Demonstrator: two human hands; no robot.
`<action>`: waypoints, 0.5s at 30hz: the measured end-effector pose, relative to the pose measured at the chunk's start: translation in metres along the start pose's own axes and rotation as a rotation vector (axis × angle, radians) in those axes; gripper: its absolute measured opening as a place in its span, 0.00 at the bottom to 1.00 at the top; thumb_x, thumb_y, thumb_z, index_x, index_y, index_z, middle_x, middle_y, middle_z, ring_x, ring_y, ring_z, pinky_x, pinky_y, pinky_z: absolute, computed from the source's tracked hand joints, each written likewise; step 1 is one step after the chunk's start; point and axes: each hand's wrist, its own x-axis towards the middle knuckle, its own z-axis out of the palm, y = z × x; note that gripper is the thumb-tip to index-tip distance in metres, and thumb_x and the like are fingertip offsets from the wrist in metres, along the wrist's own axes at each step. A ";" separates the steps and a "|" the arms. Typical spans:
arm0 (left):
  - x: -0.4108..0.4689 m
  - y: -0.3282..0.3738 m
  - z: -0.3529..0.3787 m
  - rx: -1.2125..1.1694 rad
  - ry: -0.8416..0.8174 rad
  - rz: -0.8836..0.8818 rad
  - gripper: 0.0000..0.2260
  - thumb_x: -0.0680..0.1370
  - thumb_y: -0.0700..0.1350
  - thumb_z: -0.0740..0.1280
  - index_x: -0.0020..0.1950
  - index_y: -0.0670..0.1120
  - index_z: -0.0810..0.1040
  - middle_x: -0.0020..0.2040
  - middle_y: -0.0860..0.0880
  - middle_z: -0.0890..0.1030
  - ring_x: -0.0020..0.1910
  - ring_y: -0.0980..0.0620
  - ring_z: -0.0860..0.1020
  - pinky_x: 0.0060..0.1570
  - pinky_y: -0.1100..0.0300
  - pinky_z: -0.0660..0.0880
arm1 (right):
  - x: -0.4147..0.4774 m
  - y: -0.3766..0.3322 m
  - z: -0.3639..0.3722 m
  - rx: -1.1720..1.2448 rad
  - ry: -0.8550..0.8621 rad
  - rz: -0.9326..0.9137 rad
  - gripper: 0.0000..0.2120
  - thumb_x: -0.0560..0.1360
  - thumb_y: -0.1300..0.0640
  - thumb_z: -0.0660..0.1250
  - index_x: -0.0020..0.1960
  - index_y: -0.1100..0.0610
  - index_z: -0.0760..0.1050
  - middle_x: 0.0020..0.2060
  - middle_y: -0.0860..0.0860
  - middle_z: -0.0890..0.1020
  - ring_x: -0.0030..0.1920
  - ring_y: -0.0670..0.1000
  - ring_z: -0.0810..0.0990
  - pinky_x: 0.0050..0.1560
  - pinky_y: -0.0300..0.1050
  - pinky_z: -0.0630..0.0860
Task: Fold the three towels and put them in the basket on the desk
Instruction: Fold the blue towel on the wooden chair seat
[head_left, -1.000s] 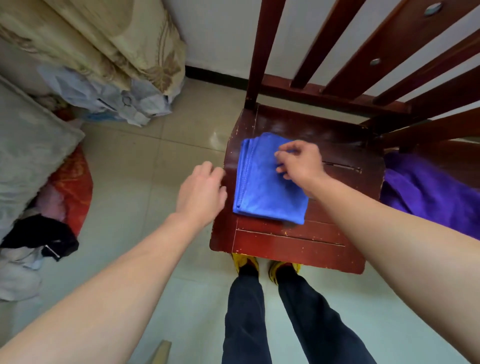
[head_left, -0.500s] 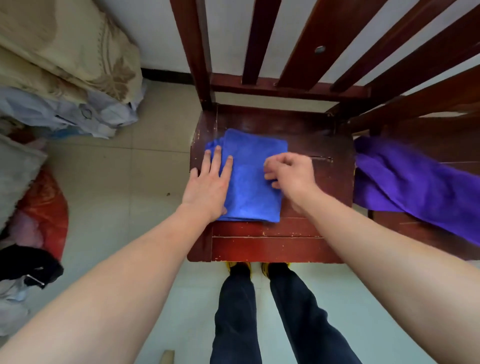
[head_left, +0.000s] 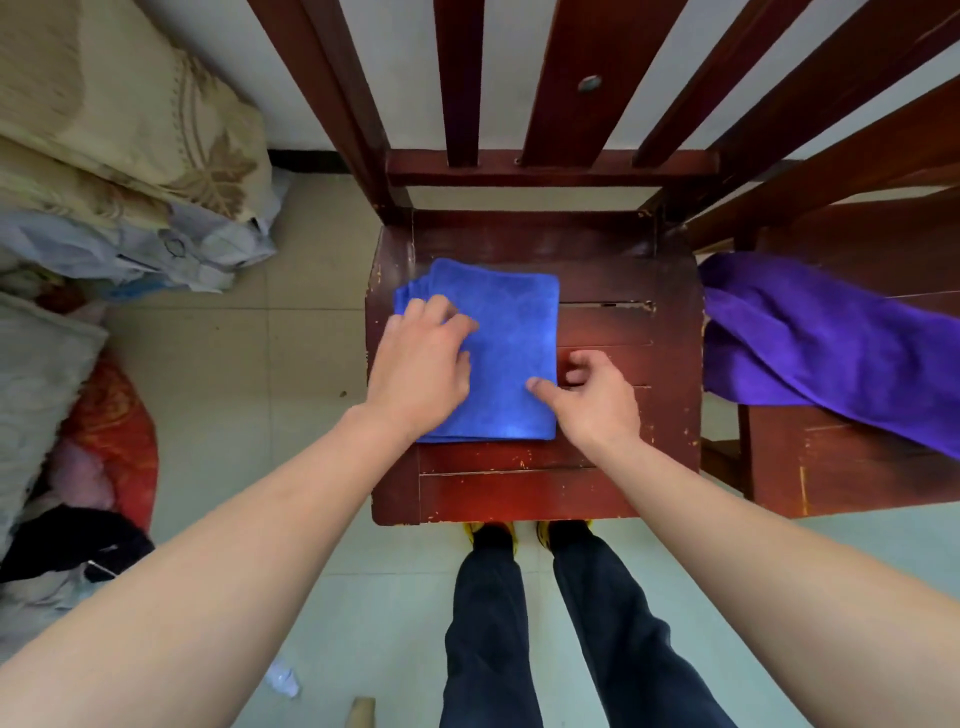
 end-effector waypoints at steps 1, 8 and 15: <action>0.005 0.006 0.003 -0.150 0.001 -0.046 0.16 0.75 0.38 0.63 0.63 0.44 0.77 0.58 0.44 0.77 0.59 0.43 0.74 0.56 0.51 0.70 | -0.001 -0.004 0.004 -0.092 -0.034 -0.001 0.31 0.65 0.37 0.73 0.62 0.50 0.71 0.52 0.47 0.80 0.52 0.52 0.80 0.48 0.48 0.74; 0.039 0.025 0.008 -0.959 -0.231 -0.634 0.09 0.78 0.36 0.62 0.58 0.41 0.74 0.48 0.43 0.78 0.37 0.51 0.76 0.36 0.60 0.73 | 0.012 -0.002 0.005 -0.113 -0.137 0.063 0.15 0.63 0.47 0.75 0.45 0.52 0.75 0.44 0.51 0.83 0.49 0.58 0.81 0.44 0.47 0.74; 0.055 0.054 0.000 -1.190 -0.190 -0.921 0.29 0.70 0.68 0.66 0.59 0.46 0.70 0.46 0.39 0.82 0.42 0.42 0.83 0.41 0.52 0.81 | 0.007 0.015 -0.050 -0.540 0.149 -0.530 0.17 0.67 0.59 0.70 0.53 0.53 0.69 0.49 0.53 0.73 0.51 0.58 0.74 0.38 0.49 0.67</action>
